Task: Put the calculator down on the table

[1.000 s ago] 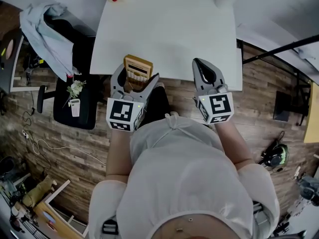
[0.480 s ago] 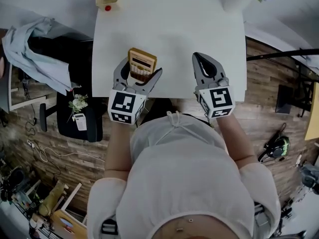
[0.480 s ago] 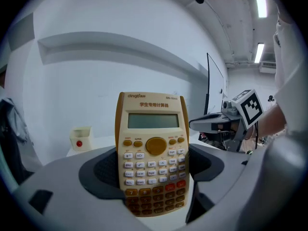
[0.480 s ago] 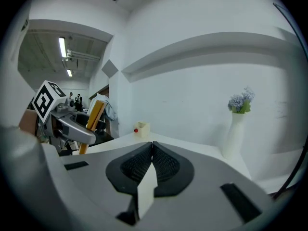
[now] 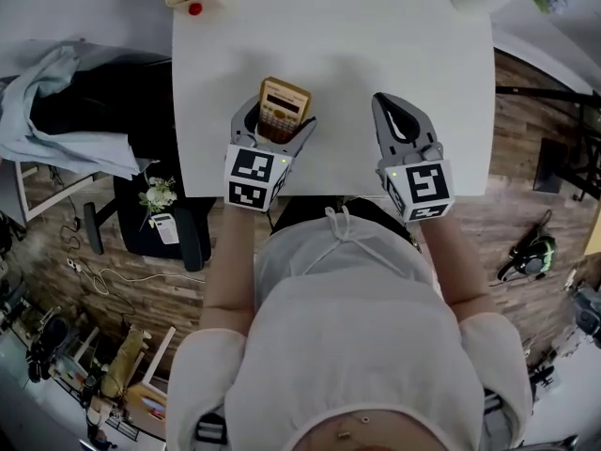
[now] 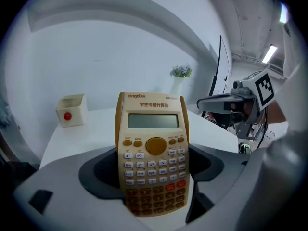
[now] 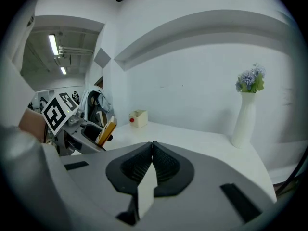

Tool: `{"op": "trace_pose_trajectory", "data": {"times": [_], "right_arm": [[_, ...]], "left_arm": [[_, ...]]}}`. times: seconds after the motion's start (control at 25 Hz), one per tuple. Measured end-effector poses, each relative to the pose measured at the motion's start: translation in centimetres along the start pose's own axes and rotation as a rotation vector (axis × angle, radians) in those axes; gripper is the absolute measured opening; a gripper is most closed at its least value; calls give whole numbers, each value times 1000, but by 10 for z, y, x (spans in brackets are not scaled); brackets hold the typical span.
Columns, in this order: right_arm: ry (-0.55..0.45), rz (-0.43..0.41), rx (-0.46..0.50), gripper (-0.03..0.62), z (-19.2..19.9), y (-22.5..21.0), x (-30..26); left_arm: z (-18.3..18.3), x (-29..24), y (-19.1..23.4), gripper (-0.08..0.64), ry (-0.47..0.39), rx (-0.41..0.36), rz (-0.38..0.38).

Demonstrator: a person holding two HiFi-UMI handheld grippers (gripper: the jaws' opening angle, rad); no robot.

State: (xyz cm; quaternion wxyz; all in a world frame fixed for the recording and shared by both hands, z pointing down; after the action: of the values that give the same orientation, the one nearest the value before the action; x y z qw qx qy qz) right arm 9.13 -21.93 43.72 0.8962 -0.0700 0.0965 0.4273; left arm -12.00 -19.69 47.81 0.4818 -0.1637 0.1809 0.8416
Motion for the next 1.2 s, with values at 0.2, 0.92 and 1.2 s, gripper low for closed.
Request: {"op": "trace_pose_trajectory", "data": {"times": [0.2, 0.92, 1.2], "right_arm": [[25, 7, -21, 6, 11, -4, -18], [35, -8, -33, 6, 25, -5, -34], [25, -4, -45, 6, 23, -4, -32]], "left_arm": [[22, -28, 19, 405, 87, -41, 2], [50, -72, 18, 405, 264, -99, 20], [51, -72, 17, 403, 225, -108, 6]]}}
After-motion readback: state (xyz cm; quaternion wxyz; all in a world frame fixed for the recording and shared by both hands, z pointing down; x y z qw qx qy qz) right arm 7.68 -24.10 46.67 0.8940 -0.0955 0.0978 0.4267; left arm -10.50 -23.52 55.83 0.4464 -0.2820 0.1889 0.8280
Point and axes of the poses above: the fingertips, and each gripper's own axes: x backward along the fingers, y to its left, z out of its underside, the point moved 7 cm from there along x, backward along the fingers, and after that the axes turned 11 degrees about -y, right-handed, at the moved point
